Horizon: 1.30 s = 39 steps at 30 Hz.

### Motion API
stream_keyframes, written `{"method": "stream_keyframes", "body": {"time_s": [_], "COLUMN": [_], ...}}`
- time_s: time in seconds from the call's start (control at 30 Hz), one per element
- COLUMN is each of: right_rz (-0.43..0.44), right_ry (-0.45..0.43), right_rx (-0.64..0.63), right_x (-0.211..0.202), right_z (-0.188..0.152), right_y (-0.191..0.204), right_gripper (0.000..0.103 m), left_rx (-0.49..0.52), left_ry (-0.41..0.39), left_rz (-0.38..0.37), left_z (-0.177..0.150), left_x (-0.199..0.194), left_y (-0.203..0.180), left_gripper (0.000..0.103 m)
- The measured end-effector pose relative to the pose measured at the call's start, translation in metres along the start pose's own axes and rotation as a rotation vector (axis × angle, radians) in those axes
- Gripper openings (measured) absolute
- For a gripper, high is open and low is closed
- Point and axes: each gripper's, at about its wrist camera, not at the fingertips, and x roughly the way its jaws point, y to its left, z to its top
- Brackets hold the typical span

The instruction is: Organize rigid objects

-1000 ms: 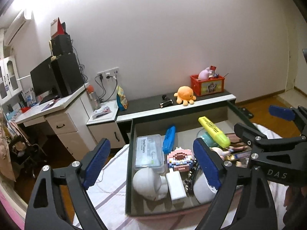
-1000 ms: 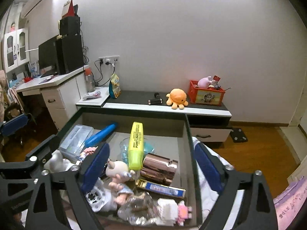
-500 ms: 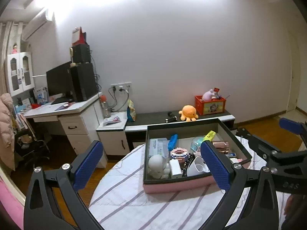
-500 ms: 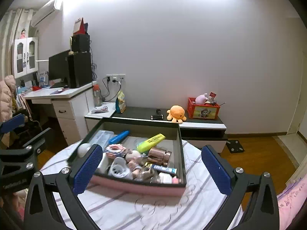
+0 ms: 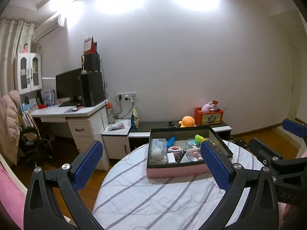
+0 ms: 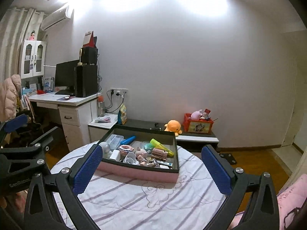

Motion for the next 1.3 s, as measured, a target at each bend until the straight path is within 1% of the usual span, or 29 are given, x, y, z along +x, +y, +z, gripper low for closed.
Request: {"method": "stream_keyframes", "body": {"time_s": [0.1,0.2,0.4,0.67,0.83,1.0,1.3], "right_rz": [0.006,0.015,0.012,0.006,0.006,0.009,0.024], "right_ry": [0.003,0.008,-0.016,-0.052,-0.077,-0.112,-0.169], "right_rx": [0.005,0.016,0.021,0.021,0.022,0.023,0.017], "right_x": [-0.016,-0.029,-0.061,-0.088,-0.105,-0.132,-0.19], "right_z": [-0.005,-0.01,-0.01,-0.006,-0.004,-0.001,0.003], "right_y": [0.0,-0.001,0.001,0.0,0.0,0.001,0.005], "right_gripper": [0.103,0.103,0.103,0.103,0.103,0.103,0.103], "left_rx": [0.02,0.035,0.029,0.015,0.015,0.001,0.005], "left_ry": [0.0,-0.018,-0.059,-0.08,-0.122,-0.169,-0.224], "left_rz": [0.001,0.012,-0.005,-0.01,-0.006,-0.008,0.004], "left_z": [-0.002,-0.005,0.0,0.004,0.01,0.013,0.021], "left_x": [-0.017,-0.037,-0.069,-0.089,-0.112,-0.145,-0.203], "left_y": [-0.001,-0.004,-0.004,-0.004,-0.005,-0.002,-0.001], "left_gripper": [0.103,0.103,0.103,0.103,0.103,0.103,0.103]}}
